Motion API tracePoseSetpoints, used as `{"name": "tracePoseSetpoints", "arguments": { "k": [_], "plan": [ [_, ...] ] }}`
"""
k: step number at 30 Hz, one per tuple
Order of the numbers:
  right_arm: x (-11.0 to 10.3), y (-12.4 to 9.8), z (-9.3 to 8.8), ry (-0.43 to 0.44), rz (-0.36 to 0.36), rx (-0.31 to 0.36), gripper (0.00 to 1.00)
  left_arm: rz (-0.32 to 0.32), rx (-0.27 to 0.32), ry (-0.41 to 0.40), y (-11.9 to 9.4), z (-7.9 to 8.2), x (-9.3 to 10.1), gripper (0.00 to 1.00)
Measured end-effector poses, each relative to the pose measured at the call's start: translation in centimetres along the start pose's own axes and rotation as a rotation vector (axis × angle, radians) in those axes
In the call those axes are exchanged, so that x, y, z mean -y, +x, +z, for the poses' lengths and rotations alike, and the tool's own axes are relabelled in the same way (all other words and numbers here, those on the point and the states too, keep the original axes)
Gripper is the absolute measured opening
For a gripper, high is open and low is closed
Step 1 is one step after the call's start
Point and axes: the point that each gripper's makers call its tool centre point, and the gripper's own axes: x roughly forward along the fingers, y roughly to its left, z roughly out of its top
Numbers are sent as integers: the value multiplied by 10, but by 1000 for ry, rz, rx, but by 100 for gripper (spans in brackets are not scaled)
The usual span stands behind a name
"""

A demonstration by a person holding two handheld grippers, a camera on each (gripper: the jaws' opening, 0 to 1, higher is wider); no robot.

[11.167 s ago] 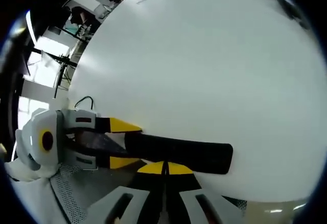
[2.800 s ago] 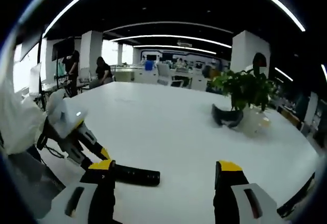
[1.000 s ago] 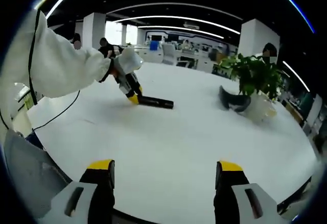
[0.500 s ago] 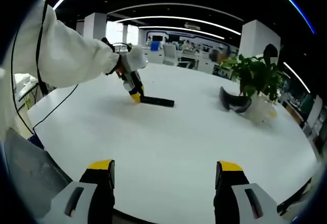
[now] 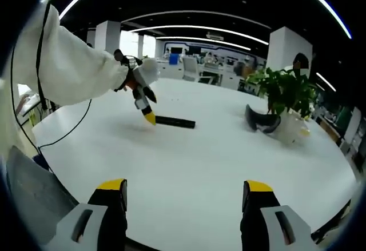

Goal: Press the specified remote control buttons in sequence, fully releasing each button before pressing the next.

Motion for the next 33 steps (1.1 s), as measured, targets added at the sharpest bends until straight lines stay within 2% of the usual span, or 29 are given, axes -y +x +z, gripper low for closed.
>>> {"name": "tracePoseSetpoints", "arguments": {
  "k": [3,5,8,11,14,17,19,20,21,23,25,26,29,33],
  "plan": [
    [-1,-1,3,5,6,17,85,17,87,-106,-17,7,5,100],
    [0,-2,5,12,6,27,86,32,152,-139,-33,10,9,100],
    [-1,-2,6,20,12,34,89,44,163,-161,-54,0,21,100],
    [-1,-3,8,20,18,42,90,98,230,-222,-77,-5,26,100],
    [-2,-4,10,22,32,56,91,100,262,-254,-95,-12,37,100],
    [-4,-5,10,22,49,57,94,167,306,-243,-114,-16,39,100],
    [-5,-6,10,20,58,60,95,206,337,-270,-129,-17,44,100],
    [-5,-7,11,22,65,66,95,226,392,-290,-140,-13,48,100],
    [-5,-8,14,25,71,79,95,232,413,-289,-145,-13,52,100],
    [-3,-8,16,20,75,82,97,259,430,-271,-158,-16,62,100],
    [3,-6,15,19,69,74,98,252,431,-268,-164,-19,72,100],
    [6,-5,15,22,69,70,98,247,432,-276,-166,-21,76,100],
    [14,-6,15,46,63,69,98,252,486,-343,-178,-26,93,100],
    [25,-7,13,66,43,63,98,261,491,-358,-186,-39,109,100]
  ]
}}
